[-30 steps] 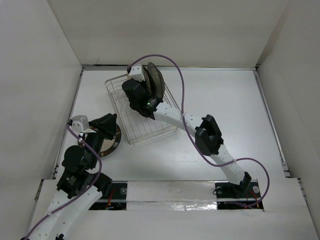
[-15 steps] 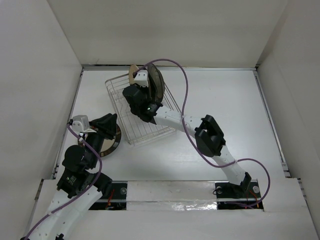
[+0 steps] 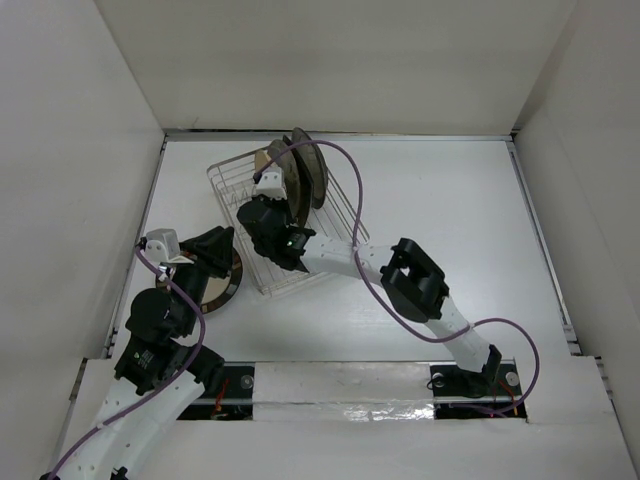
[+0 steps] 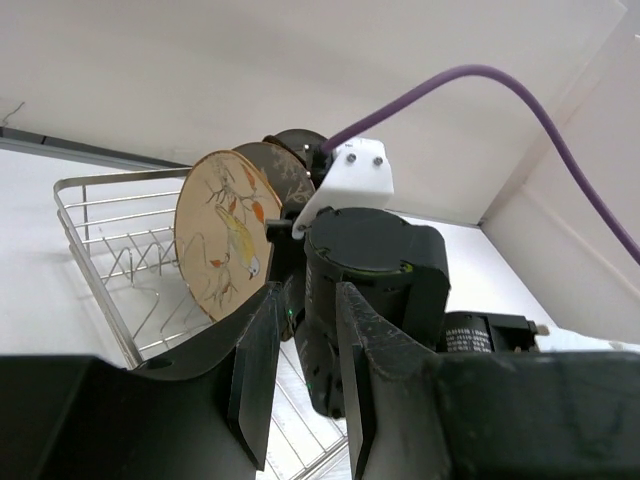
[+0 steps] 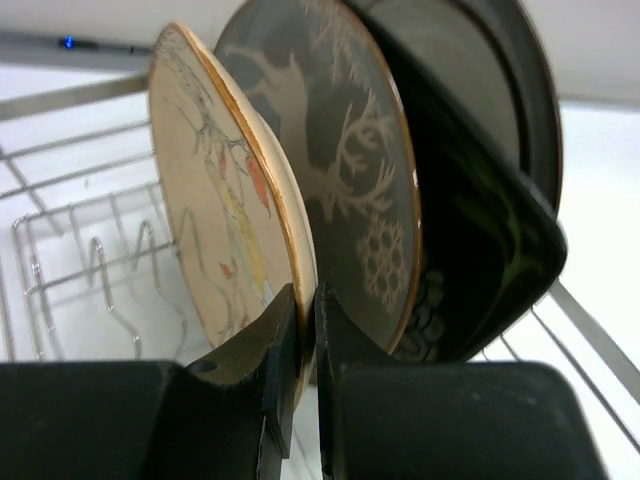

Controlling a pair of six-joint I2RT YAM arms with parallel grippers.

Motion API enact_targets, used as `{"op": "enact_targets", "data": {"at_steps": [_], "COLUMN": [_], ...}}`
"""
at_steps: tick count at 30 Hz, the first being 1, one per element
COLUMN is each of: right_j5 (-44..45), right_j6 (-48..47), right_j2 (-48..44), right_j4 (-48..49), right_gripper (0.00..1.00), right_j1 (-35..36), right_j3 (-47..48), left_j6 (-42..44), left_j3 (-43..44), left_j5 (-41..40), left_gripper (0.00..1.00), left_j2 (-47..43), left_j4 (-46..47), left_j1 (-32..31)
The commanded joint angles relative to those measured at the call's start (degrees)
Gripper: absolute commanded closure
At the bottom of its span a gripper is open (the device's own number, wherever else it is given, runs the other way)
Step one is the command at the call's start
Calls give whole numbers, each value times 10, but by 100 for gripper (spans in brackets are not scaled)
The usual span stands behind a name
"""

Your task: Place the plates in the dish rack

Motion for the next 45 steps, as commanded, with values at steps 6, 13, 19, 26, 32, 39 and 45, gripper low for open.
{"op": "enact_targets", "data": {"at_steps": [6,13,19,26,32,39,45], "right_j5": [-21,-95,-172,-226,-252,-305,-336], "right_j6": [24,42,54,77,100,113,117], "right_j2": [-26,-111,-184,-275,-398,-536,-601], "right_j4": [18,28,12,33,47,57,71], "right_gripper": [81,61,45,61,100,96,93], "right_j1": [28,22,22,22,22,17,5], "right_j3": [-20,-85,-137,-250,-405,-546,-607], "left_j6": [6,4,1,-31,-85,-143,-116], "left_j3": [12,12,13,21,51,86,132], "left_j5": [-20,-32,-38,-57,-62,-149,-180], "left_gripper": [75,74,74,77,84,86,84], "left_j2": [-1,-1,12,44,117,181,263], "left_j4": [25,29,28,16,-31,-146,-269], "left_j1": [-4,2,2,15,29,29,69]}}
